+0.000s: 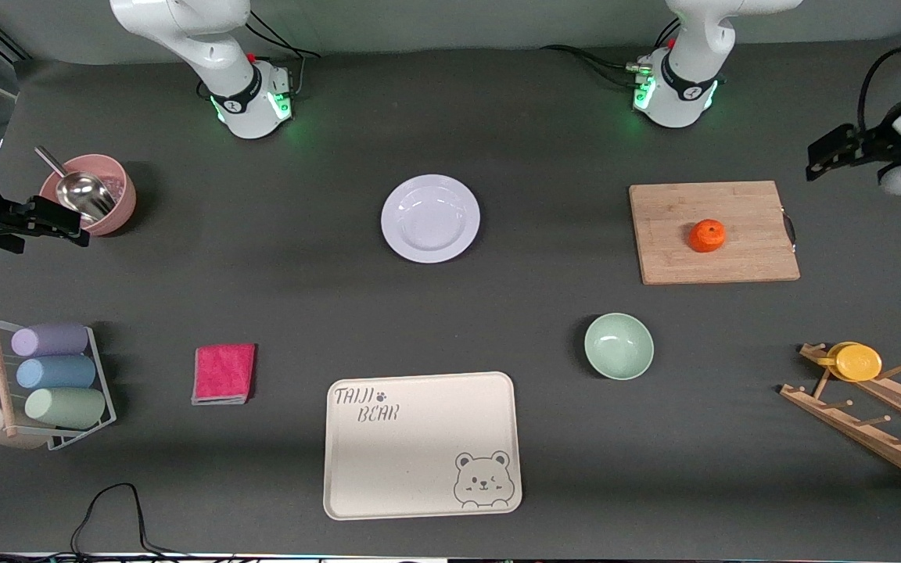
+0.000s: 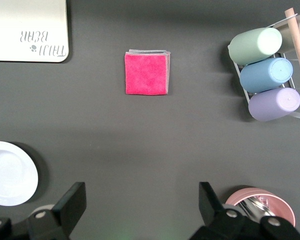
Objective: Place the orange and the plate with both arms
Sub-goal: 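Reach the left gripper down toward the orange on the cutting board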
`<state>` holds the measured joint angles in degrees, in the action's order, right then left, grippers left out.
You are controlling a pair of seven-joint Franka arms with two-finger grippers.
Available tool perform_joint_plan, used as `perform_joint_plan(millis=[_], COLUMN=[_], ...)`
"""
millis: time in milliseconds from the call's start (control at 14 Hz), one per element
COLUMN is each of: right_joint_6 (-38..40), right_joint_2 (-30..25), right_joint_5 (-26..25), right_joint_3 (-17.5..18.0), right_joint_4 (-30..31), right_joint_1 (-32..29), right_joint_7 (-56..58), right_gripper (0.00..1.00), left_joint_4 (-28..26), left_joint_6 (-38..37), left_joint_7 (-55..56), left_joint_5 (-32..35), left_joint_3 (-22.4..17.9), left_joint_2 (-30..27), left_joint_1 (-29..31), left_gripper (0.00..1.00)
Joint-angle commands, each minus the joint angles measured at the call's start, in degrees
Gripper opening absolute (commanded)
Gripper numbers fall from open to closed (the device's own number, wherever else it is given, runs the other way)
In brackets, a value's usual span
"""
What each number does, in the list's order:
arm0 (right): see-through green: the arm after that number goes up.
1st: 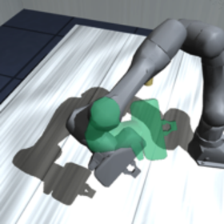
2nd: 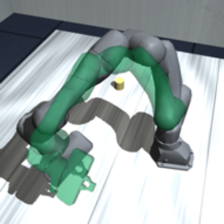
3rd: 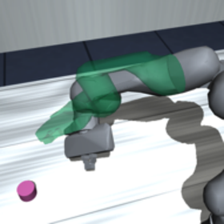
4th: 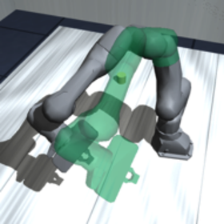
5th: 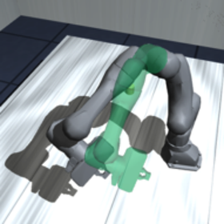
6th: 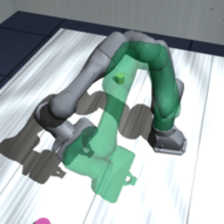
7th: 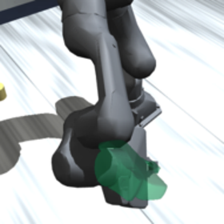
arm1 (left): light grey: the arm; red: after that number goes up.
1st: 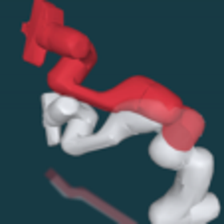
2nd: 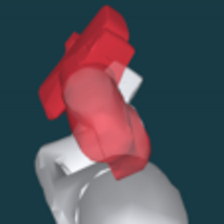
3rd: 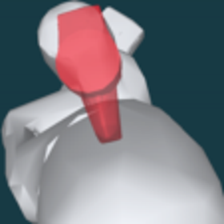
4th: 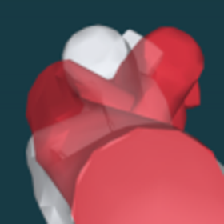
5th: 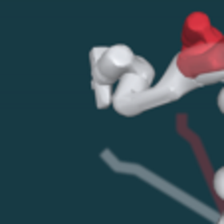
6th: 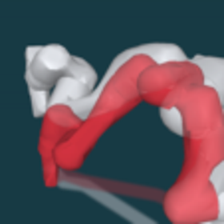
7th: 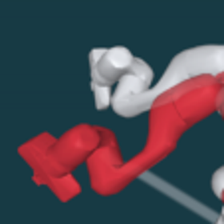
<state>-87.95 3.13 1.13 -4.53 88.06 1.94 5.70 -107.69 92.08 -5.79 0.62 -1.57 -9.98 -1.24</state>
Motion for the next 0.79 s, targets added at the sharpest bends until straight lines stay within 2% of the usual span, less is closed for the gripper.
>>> perform_joint_plan(millis=[0, 429, 714], right_joint_6=[-0.03, -0.03, 0.5], right_joint_2=[-0.32, -0.85, -3.3], right_joint_5=[-1.04, -0.69, -0.52], right_joint_3=[0.22, 0.22, 0.22], right_joint_4=[0.09, 1.06, 2.54], right_joint_1=[0.08, 0.17, 0.17], right_joint_7=[-1.48, -1.57, -1.57], right_gripper=[1.0, 1.0, 1.0], left_joint_4=[-9.17, -31.06, -40.57], left_joint_6=[7.48, 32.69, 45.88], left_joint_7=[0.34, 0.34, 1.3], left_joint_5=[-0.79, -0.7, -0.7], left_joint_3=[-0.62, -0.62, -0.62], left_joint_2=[-1.01, -0.92, 1.0], left_joint_1=[-0.43, -0.35, -0.26], left_gripper=[1.0, 1.0, 1.0])
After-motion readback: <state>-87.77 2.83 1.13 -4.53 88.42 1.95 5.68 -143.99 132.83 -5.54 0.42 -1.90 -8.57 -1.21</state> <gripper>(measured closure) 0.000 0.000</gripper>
